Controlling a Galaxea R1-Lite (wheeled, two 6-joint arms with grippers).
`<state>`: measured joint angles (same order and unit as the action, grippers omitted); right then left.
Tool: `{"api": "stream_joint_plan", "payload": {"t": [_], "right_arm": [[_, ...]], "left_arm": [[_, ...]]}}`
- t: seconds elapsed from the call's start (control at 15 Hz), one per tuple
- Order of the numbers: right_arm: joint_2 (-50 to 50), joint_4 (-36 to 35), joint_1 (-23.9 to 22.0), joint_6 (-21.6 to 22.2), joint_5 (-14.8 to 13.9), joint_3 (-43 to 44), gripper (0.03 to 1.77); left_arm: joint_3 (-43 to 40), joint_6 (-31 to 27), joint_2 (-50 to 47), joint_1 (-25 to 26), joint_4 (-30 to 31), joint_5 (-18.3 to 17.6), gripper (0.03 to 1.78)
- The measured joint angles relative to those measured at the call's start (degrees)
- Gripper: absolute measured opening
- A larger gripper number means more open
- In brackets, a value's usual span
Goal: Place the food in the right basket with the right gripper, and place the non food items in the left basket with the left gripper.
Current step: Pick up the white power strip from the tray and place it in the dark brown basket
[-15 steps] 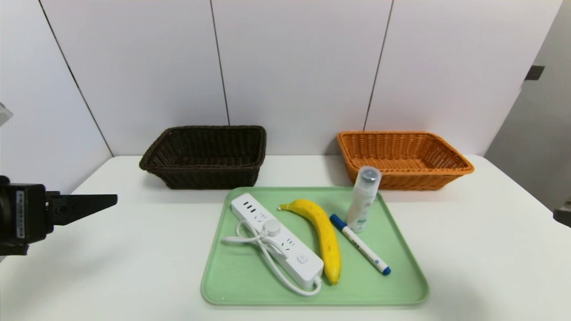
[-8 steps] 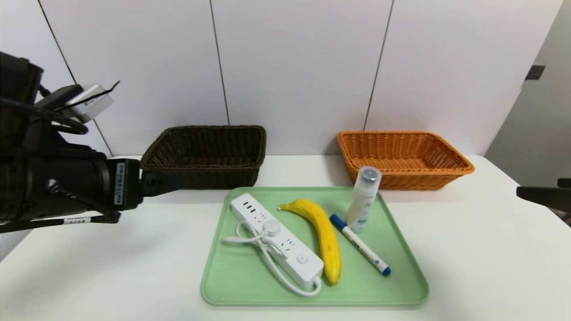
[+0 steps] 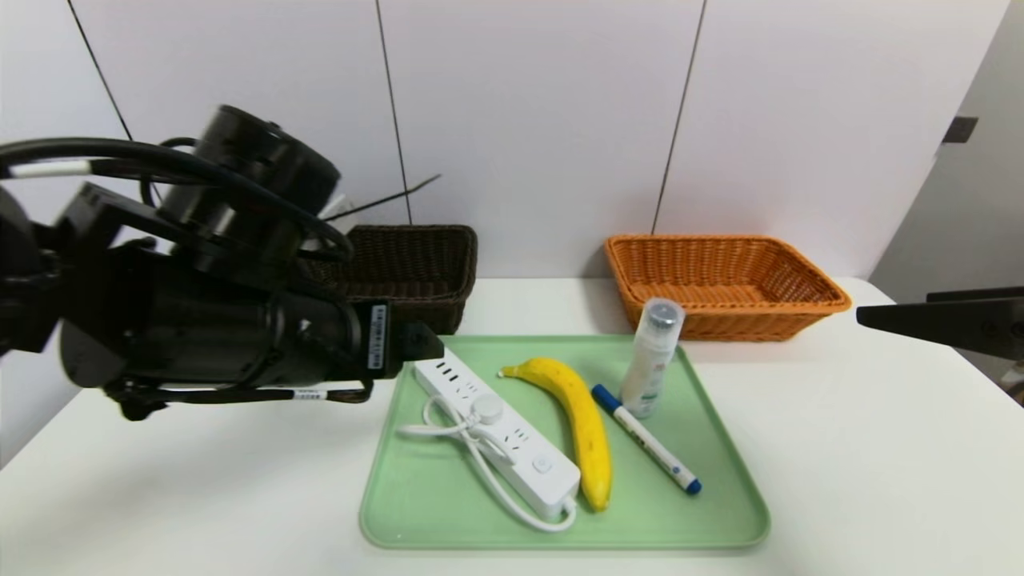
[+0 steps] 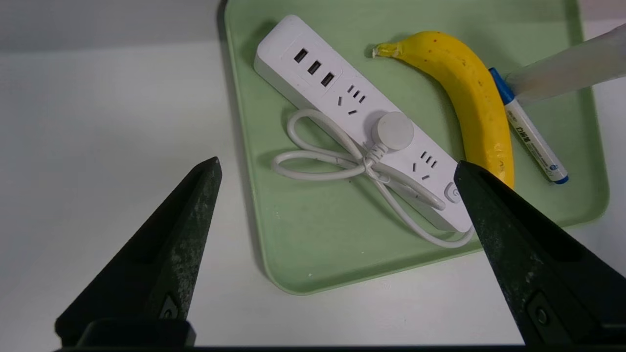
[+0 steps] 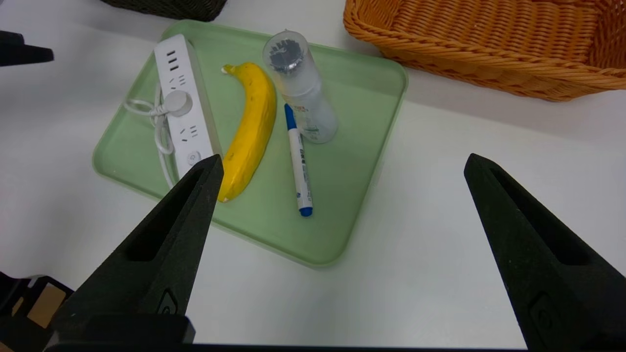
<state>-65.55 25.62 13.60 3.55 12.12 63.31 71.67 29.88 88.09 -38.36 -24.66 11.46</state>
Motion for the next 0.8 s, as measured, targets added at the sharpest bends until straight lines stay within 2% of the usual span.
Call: {"api": "stream_joint_plan", "payload": {"t": [0.2, 0.27, 0.47, 0.8], "right_arm": [[-1.3, -0.1, 0.1, 0.3, 0.1, -0.9, 1.7], [-1.5, -0.1, 0.1, 0.3, 0.1, -1.3, 1.7], [-1.8, -0.2, 0.1, 0.2, 0.1, -2.8, 1.7], [-1.8, -1.5, -0.1, 0.2, 0.2, -5.2, 1.7]], "left_arm": [[6.5, 5.3, 7.6, -5.3, -4.4, 8.9, 1.69], [9.8, 7.3, 9.9, -6.9, -6.9, 10.7, 1.69], [21.1, 13.7, 16.0, -9.7, -16.7, 12.2, 1.69], [37.9, 25.0, 26.2, -10.9, -34.9, 12.5, 1.69]]}}
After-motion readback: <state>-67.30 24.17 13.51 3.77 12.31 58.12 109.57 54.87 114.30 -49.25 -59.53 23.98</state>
